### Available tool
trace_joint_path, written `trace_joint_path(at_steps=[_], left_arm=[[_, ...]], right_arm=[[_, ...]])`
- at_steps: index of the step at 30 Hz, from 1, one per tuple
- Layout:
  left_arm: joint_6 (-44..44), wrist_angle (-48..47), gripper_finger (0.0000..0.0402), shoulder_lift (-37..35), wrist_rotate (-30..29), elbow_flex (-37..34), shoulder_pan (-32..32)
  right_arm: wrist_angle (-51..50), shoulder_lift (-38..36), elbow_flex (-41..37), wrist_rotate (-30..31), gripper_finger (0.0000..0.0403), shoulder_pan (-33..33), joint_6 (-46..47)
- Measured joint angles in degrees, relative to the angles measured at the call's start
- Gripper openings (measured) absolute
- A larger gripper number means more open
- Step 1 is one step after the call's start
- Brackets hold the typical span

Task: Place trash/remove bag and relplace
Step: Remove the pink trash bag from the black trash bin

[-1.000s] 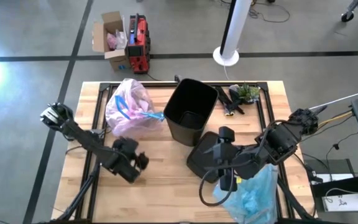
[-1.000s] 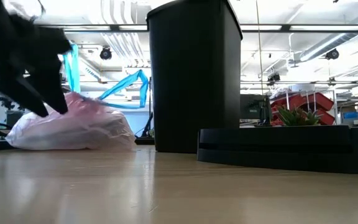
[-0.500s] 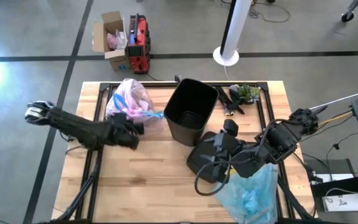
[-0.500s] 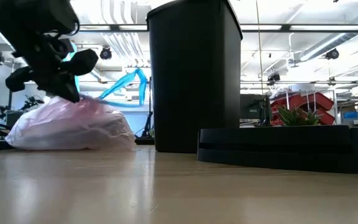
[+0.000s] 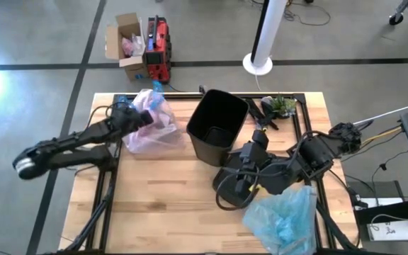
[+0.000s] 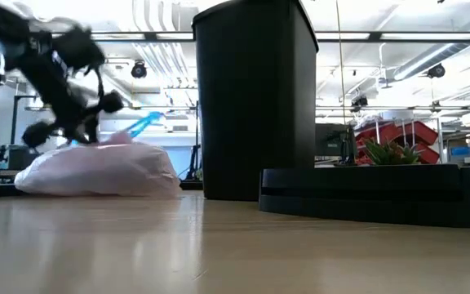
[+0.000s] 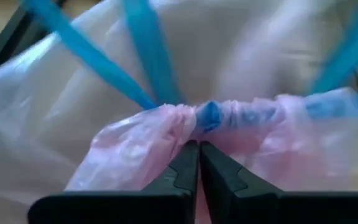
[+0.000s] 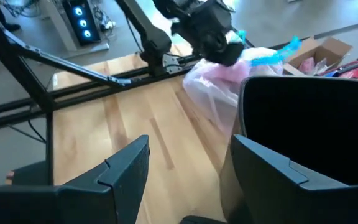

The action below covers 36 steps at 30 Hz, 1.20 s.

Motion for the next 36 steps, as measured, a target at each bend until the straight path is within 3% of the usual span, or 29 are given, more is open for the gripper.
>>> trace_joint_path(at_steps=[5,12,17,25,32,36], left_arm=[[-0.7,9.6,0.0006,-0.1,11.5,-5.4,9.4],[0.7,10.3,0.0013,-0.7,13.6,-3.7,9.7],[13.8,1.9,0.0057,-2.5,13.8,5.2,9.3],[36.6,-23.4,0.0179,-3.1,13.4,24.9,9.2],[40.0,-30.0,0.0255,-4.7,13.8,33.7,9.2],[40.6,-28.5,0.0278,-6.7,18.5,35.9,9.1]], right_arm=[[0.7,0.0,0.0,-0.1,0.0204,0.1,0.3],[0.7,0.0,0.0,-2.6,0.021,0.0,0.6],[0.7,-0.2,0.0,-2.7,0.0219,0.0,0.4],[-4.7,-0.9,0.0,0.3,0.0243,0.0,-0.1],[-7.9,-0.9,0.0,2.4,0.0263,-1.5,1.1],[-8.3,-0.9,0.0,1.8,0.0273,-2.0,1.1]])
